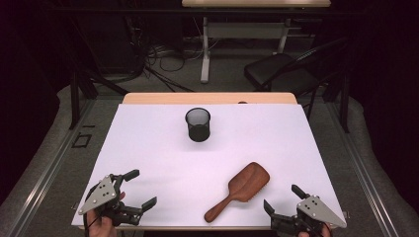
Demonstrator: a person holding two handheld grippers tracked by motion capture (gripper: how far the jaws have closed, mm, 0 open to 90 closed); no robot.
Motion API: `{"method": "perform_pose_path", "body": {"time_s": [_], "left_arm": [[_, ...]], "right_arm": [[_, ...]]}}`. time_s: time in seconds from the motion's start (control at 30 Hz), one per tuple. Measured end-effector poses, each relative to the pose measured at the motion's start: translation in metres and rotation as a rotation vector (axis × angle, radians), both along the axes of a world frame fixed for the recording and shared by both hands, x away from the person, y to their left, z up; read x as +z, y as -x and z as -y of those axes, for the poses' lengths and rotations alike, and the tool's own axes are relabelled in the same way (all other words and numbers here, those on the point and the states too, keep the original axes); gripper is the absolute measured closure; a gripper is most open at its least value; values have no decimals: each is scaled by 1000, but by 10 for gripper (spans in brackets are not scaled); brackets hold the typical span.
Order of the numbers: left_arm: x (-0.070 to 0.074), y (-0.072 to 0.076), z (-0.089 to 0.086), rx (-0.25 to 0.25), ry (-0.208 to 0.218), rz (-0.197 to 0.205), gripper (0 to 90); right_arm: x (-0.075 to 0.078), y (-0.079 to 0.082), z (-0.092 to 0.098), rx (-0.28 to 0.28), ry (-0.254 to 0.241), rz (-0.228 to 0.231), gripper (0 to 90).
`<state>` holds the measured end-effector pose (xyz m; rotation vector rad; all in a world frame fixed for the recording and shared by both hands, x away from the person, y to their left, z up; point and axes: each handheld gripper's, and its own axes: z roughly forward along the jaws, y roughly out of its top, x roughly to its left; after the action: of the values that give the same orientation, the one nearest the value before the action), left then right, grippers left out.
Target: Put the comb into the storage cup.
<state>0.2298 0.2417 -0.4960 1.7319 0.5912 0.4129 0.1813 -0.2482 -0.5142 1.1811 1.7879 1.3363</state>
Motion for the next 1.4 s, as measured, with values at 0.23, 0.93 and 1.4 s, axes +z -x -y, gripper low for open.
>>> {"method": "perform_pose_path", "body": {"time_s": [0.23,0.93,1.4], "left_arm": [[-3,-1,3,-8,-18,-9,4],[-4,4,0,4,-18,-24,4],[-4,3,4,-12,-26,-26,4]], "right_arm": [[-1,-4,-8,13,25,-50,0],[4,-10,-55,106,82,-74,402],[10,-22,-102,217,80,-129,615]]}}
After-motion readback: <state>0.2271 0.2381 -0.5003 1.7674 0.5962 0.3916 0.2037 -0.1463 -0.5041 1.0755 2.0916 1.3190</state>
